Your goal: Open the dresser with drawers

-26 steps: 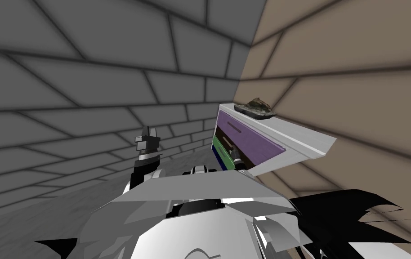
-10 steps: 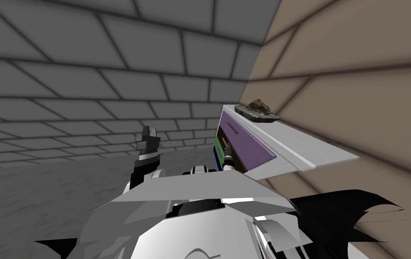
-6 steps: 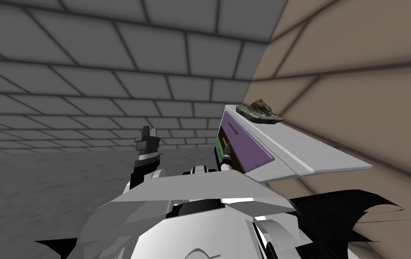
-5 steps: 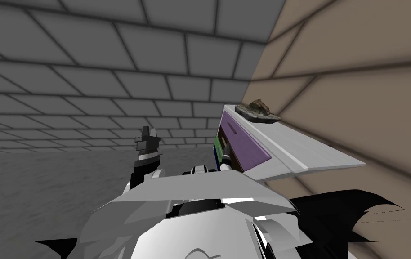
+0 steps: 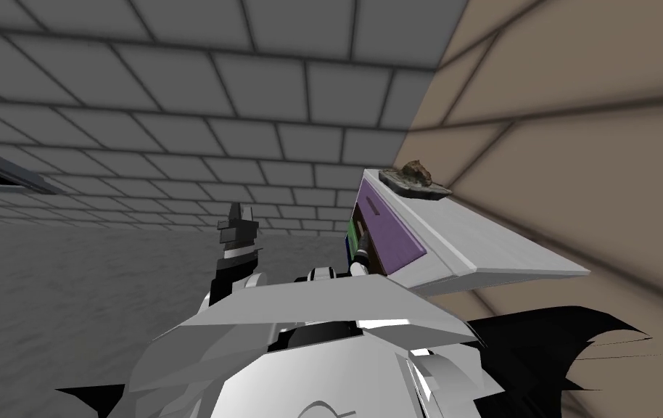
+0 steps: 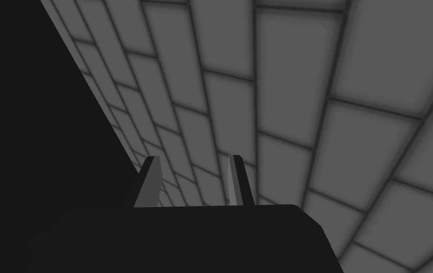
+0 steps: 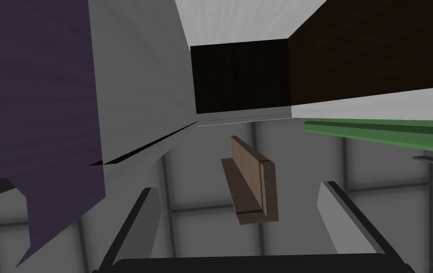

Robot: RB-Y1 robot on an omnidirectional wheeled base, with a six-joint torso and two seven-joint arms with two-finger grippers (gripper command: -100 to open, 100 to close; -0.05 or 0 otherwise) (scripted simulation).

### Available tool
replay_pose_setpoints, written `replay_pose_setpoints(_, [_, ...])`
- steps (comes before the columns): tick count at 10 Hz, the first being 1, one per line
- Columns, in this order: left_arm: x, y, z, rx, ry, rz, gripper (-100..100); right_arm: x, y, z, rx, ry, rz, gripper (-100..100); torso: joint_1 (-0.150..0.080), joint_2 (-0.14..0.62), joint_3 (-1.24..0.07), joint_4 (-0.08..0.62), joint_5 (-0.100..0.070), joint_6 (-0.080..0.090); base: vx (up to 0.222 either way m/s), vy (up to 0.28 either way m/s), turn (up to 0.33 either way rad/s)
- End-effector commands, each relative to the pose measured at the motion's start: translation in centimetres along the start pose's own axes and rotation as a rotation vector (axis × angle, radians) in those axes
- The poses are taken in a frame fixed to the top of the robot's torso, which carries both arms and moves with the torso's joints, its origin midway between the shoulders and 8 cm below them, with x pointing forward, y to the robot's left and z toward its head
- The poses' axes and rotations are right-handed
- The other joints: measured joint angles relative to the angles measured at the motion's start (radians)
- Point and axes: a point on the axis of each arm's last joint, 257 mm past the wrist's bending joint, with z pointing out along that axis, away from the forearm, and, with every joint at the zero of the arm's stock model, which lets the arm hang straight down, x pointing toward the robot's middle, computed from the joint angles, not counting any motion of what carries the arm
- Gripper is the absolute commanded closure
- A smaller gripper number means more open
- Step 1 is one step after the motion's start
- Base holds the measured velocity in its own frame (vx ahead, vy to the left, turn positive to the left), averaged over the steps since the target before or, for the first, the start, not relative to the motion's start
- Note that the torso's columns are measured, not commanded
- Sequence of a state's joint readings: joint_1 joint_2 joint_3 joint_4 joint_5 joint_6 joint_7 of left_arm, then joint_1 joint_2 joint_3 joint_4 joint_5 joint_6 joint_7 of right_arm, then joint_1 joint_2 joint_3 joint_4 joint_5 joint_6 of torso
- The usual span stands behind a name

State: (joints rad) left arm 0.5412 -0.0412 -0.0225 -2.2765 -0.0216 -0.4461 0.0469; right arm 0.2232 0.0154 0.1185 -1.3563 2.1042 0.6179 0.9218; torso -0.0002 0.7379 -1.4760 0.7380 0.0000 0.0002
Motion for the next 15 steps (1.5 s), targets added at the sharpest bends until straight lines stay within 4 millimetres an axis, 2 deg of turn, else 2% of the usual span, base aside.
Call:
replay_pose_setpoints(1, [0.0,0.0,0.0,0.0,0.0,0.0,0,-0.4,0.1,-0.2,-0.007,0.005,0.008,-100,0.001,-0.001,-0.001,0.0,0.0,0.0,-0.01,-0.009,-0.007])
replay_pose_setpoints(2, [0.0,0.0,0.0,0.0,0.0,0.0,0,-0.7,-0.1,-0.1,0.004,-0.029,0.033,100,0.002,-0.002,-0.001,-0.001,0.001,0.0,0.072,0.068,-0.266])
replay_pose_setpoints(3, [0.0,0.0,0.0,0.0,0.0,0.0,0,-0.2,-0.2,0.1,0.01,-0.031,0.018,100,0.005,-0.005,-0.003,-0.001,0.001,0.001,0.076,0.119,-0.172])
replay_pose_setpoints(4, [0.0,0.0,0.0,0.0,0.0,0.0,0,-0.8,-0.2,-0.1,0.013,-0.065,0.047,100,0.007,-0.001,-0.001,0.004,0.005,-0.001,0.075,0.145,-0.28])
replay_pose_setpoints(6, [0.0,0.0,0.0,0.0,0.0,0.0,0,0.3,-0.5,0.4,0.027,-0.072,0.018,100,0.003,0.0,0.0,0.006,0.003,-0.005,0.053,0.091,-0.058])
replay_pose_setpoints(7, [0.0,0.0,0.0,0.0,0.0,0.0,0,-0.2,-0.3,0.1,0.026,-0.107,0.049,100,-0.001,-0.001,0.0,0.007,0.003,-0.006,0.053,0.092,-0.333])
replay_pose_setpoints(9, [0.0,0.0,0.0,0.0,0.0,0.0,0,0.9,-0.6,0.6,0.038,-0.113,0.018,100,0.003,-0.005,-0.002,0.007,0.004,-0.008,0.037,0.06,-0.023])
replay_pose_setpoints(10, [0.0,0.0,0.0,0.0,0.0,0.0,0,0.5,-0.4,0.3,0.034,-0.147,0.046,100,0.002,-0.006,-0.002,0.007,0.003,-0.009,0.055,0.076,-0.236])
replay_pose_setpoints(11, [0.0,0.0,0.0,0.0,0.0,0.0,0,1.3,-0.7,0.7,0.042,-0.152,0.022,100,0.005,-0.006,-0.003,0.006,0.004,-0.006,0.071,0.096,-0.155])
replay_pose_setpoints(13, [0.0,0.0,0.0,0.0,0.0,0.0,0,1.3,-0.4,0.4,0.036,-0.188,0.043,100,0.004,-0.004,-0.002,0.007,0.004,-0.009,0.037,0.065,-0.114])
replay_pose_setpoints(14, [0.0,0.0,0.0,0.0,0.0,0.0,0,2.1,-0.7,0.8,0.044,-0.192,0.019,100,0.006,-0.004,-0.002,0.006,0.004,-0.006,0.053,0.102,-0.136])
replay_pose_setpoints(15, [0.0,0.0,0.0,0.0,0.0,0.0,0,1.6,-0.2,0.2,0.029,-0.223,0.047,100,0.006,-0.003,-0.001,0.006,0.004,-0.007,0.072,0.148,-0.21])
